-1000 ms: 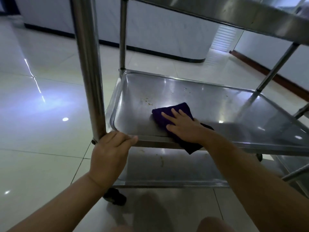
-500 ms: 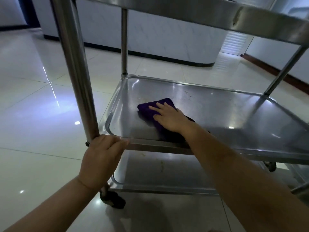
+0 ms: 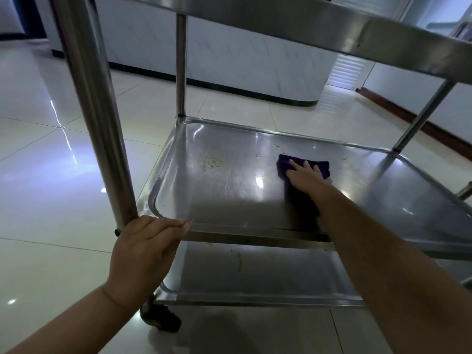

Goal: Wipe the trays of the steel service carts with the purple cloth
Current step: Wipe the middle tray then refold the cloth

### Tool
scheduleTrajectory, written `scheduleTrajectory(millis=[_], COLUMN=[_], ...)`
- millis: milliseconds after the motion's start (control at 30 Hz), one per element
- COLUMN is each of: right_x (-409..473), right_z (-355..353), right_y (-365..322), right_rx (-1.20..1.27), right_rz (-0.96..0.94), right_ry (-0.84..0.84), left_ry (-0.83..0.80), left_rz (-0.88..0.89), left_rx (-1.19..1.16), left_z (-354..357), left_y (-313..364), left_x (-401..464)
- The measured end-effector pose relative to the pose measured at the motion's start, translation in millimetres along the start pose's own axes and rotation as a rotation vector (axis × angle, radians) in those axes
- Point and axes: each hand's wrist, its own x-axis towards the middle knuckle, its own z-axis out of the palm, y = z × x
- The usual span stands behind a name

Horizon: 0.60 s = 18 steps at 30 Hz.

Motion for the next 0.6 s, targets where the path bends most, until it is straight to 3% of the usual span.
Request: scheduleTrajectory(millis=[333, 600], right_x=[-2, -35], right_z=[21, 34], right_y=[-161, -190], right_rx=[-0.060, -0.144], right_rz=[-0.398, -0.786], right_ry=[-0.108, -0.160], left_ry=[0.028, 0.053], left_rz=[0.037, 0.086], left_rx=[-0.006, 0.014], left_z=[-2, 0], left_y=[-9, -19], left_x=[0, -4])
